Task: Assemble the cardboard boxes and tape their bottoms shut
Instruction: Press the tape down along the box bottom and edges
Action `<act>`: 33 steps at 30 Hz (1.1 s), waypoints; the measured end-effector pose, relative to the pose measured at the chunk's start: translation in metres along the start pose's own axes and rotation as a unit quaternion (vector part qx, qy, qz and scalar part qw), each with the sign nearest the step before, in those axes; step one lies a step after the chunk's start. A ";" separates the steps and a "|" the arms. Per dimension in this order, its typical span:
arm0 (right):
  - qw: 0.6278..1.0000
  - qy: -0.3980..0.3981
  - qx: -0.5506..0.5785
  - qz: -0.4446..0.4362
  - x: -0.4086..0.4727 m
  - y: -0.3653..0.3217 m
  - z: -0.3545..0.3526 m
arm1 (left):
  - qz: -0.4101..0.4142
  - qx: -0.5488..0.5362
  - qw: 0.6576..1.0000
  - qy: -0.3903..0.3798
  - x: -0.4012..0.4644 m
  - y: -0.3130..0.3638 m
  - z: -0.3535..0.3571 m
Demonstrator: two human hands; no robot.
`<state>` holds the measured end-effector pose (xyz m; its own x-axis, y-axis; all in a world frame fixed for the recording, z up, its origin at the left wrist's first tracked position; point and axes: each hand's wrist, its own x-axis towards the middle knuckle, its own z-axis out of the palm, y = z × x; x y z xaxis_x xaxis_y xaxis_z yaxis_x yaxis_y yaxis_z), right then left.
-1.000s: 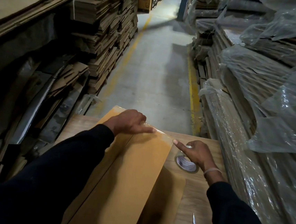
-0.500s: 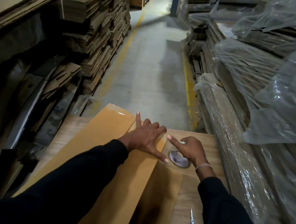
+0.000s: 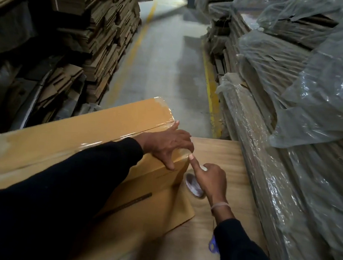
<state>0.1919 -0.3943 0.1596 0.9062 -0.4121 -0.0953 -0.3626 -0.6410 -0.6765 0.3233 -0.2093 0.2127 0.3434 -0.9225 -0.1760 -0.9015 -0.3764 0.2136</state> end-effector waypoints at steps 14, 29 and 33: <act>0.984 0.060 0.120 0.116 -0.087 0.009 0.026 | 0.025 -0.032 0.999 -0.031 -0.008 0.044 0.013; 0.981 0.052 0.137 0.125 -0.120 0.007 0.027 | 0.026 -0.015 0.998 -0.049 -0.024 0.051 0.020; 0.965 0.021 0.225 0.131 -0.122 0.020 0.031 | 0.000 -0.009 0.997 -0.077 -0.021 0.056 0.011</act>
<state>0.0807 -0.3367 0.1353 0.7827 -0.5543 -0.2830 -0.4383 -0.1680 -0.8830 0.2623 -0.2099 0.2178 0.2967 -0.8994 -0.3209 -0.8962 -0.3784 0.2317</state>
